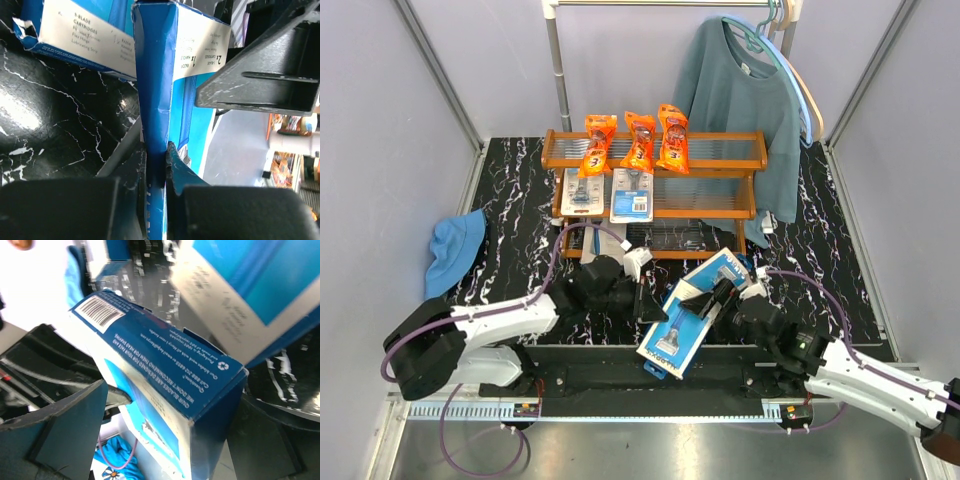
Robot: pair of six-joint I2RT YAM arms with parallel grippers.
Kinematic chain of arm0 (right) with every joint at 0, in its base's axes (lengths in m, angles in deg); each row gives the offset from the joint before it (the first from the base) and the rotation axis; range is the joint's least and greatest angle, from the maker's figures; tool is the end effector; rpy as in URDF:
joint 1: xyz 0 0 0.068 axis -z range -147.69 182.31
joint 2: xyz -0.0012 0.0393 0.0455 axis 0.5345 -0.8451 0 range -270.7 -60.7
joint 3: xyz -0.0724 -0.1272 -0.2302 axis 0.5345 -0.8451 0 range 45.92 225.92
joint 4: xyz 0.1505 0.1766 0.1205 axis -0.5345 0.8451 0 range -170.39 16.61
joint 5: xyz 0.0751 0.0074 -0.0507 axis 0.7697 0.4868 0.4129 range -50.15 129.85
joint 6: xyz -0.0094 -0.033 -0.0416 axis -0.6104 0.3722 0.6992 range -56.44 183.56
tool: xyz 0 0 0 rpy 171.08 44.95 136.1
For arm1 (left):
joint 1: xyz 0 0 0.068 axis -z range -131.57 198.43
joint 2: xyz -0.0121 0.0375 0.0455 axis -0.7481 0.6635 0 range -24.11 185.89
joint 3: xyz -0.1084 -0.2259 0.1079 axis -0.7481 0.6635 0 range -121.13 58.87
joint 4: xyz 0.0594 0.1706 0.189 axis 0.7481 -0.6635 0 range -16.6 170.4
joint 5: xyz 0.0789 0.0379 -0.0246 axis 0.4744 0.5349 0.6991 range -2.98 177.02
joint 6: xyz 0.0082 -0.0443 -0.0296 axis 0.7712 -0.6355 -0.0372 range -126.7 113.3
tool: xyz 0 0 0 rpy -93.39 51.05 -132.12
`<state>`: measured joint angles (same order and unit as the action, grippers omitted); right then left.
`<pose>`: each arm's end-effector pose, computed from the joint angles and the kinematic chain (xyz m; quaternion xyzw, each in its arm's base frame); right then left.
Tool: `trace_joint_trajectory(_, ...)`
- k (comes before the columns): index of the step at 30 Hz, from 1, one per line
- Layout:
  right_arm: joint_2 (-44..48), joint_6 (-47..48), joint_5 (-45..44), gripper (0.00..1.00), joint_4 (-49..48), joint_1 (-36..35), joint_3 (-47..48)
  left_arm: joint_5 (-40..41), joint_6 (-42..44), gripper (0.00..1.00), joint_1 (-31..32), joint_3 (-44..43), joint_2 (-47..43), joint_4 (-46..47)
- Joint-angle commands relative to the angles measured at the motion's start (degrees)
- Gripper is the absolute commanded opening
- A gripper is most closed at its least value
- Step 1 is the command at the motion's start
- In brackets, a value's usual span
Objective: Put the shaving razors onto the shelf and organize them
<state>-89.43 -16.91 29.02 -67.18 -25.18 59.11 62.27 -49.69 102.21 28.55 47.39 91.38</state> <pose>0.0789 0.1112 0.1801 0.2177 0.8300 0.4442 0.2578 0.1369 -0.2122 0.1943 0.1860 0.8330 -0.4873 0.1845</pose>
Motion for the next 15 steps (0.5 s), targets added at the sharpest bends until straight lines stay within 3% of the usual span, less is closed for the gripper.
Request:
trace_joint_trajectory(1,2.97,1.36,-1.12,1.00,-4.07,-0.25,3.07,6.90,-2.72,0.00,0.36,-1.84,-4.44,-1.04)
trace_joint_trajectory(9,9.48,1.98,-0.42,1.00,-3.98,-0.25,0.43,19.81,-9.39,0.00,-1.39,-2.72,-11.29,-3.42)
trace_joint_trajectory(15,8.26,2.51,1.16,1.00,-5.92,-0.25,0.17,21.42,-12.91,0.00,-3.94,-3.07,-12.97,-0.97)
